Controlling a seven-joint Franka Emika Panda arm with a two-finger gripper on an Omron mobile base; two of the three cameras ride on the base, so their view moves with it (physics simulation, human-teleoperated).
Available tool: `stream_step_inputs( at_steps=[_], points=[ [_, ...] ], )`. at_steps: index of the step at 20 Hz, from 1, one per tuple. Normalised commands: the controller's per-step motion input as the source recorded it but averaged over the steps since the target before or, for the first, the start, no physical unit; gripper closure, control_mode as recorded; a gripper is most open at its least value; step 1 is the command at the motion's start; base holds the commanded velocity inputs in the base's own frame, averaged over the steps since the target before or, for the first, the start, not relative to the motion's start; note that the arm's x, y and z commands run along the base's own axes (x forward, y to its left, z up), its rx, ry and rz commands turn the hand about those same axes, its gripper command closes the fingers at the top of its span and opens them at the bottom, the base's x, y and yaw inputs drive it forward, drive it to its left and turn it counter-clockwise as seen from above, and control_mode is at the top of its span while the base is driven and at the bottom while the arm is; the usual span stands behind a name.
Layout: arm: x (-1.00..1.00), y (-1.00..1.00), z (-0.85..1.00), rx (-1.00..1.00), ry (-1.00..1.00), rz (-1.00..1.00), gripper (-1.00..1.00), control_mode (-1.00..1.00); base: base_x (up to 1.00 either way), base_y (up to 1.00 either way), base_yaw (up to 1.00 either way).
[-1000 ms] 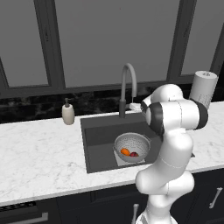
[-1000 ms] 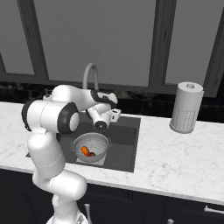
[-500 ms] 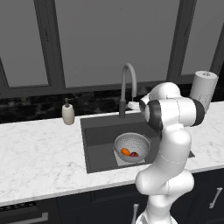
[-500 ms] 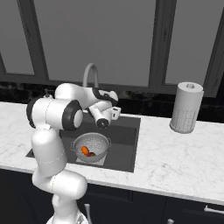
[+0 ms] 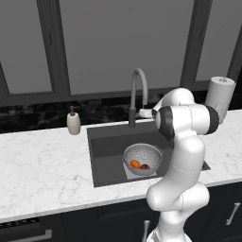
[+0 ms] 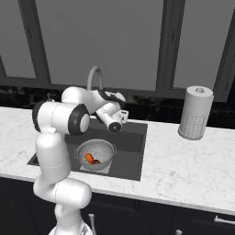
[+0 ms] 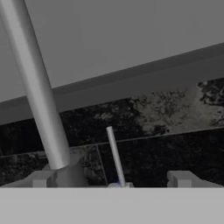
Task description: Put the colander in the sink, put the mango, orange in the colander, and turn on the sink faucet and pour water over the colander.
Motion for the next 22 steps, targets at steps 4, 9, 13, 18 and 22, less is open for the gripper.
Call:
stream_step_inputs(
  at_steps=[4, 9, 13, 18, 22],
  points=[
    [0.02, -0.12, 0.0, 0.0, 0.0, 0.0, -1.0, -1.0, 0.0, 0.0, 0.0],
    [0.03, 0.0, 0.0, 0.0, 0.0, 0.0, -1.0, -1.0, 0.0, 0.0, 0.0],
    [0.07, 0.0, 0.0, 0.0, 0.0, 0.0, -1.0, -1.0, 0.0, 0.0, 0.0],
    [0.13, 0.0, 0.0, 0.0, 0.0, 0.0, -1.0, -1.0, 0.0, 0.0, 0.0],
    [0.2, 0.02, -0.01, 0.0, 0.0, -0.02, -1.0, -1.0, 0.0, 0.0, 0.0]
  ],
)
